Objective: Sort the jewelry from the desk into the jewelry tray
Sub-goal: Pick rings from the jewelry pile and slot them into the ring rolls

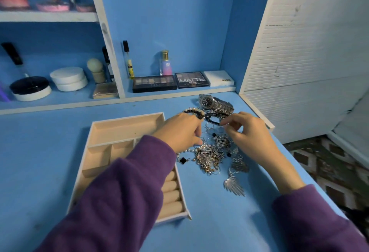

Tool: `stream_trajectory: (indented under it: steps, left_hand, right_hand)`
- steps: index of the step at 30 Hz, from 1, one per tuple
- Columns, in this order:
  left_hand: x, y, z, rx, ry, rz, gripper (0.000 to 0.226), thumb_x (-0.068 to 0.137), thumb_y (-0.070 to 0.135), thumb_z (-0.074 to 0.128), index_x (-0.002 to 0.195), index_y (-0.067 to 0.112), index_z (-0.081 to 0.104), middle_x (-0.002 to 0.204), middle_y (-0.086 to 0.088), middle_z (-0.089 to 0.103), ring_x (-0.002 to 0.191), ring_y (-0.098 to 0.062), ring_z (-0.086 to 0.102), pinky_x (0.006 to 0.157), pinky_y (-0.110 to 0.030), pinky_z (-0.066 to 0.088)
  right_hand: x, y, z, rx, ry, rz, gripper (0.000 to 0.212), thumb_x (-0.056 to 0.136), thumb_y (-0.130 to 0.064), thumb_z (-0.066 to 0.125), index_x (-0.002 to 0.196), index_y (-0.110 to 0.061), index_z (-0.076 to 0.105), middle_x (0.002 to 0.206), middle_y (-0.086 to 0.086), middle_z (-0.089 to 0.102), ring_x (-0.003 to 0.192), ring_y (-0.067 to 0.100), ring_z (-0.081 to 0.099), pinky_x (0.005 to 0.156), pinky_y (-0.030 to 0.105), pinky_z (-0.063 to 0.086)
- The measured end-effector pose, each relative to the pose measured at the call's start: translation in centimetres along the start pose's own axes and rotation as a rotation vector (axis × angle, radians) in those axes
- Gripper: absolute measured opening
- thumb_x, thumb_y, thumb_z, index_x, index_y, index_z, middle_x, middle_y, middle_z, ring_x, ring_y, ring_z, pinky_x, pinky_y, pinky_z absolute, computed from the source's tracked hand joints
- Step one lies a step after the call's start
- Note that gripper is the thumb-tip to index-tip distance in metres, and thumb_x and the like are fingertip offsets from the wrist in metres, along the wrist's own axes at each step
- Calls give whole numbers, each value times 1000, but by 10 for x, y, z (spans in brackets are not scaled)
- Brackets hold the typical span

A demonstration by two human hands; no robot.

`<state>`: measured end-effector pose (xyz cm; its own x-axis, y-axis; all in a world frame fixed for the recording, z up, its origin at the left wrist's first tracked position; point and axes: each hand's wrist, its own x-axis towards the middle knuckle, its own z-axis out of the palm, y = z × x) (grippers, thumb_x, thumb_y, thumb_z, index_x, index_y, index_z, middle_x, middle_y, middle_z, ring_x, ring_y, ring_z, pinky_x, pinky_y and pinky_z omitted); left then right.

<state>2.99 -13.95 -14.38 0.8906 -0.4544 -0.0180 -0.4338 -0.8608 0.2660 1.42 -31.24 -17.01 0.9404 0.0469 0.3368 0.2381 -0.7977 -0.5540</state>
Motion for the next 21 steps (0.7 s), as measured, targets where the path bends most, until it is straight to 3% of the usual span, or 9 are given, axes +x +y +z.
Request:
stream_trajectory:
  steps: [7,10,12,15,18,21]
  left_hand:
    - [5,-2,1,-43,-55,8,13,90,12,54,88,15,66,74,7,49,71,-8,46,65,-18,32]
    - [4,-3,2,-46,-38,27,18,90,6,48,80,19,55,75,-1,46,69,-15,41,57,-14,31]
    - [0,-4,-2,-109,32,1,12,93,14,49,86,18,58,78,4,51,76,-14,48,65,-16,31]
    - [-9,-8,-13,-223,140,-8,7,91,17,54,93,17,61,83,6,57,81,-11,55,76,-25,44]
    - [-26,-14,-24,-252,212,2,12,88,17,58,97,19,66,77,9,60,72,-3,57,63,-6,39]
    - [-50,-22,-31,-247,265,10,11,86,17,61,92,23,68,69,19,55,64,12,52,61,0,35]
  right_hand:
    - [0,-4,4,7,19,-35,14,84,-12,59,89,-16,71,77,-2,57,79,17,55,72,30,43]
    - [-1,-4,5,15,30,-44,15,84,-12,57,89,-17,70,78,-1,60,79,16,56,72,30,45]
    - [-1,-6,6,23,45,-61,14,84,-12,58,89,-18,70,78,-2,60,79,14,55,70,24,43]
    - [-2,-10,6,44,43,-99,10,84,-16,61,88,-20,70,76,-8,58,79,11,53,67,14,38]
    - [0,-15,10,-1,-41,-132,8,84,-23,64,87,-21,71,78,-6,58,83,14,48,68,24,38]
    - [2,-24,13,-164,-106,-155,17,82,-35,66,91,-22,73,81,-6,53,87,14,40,67,27,33]
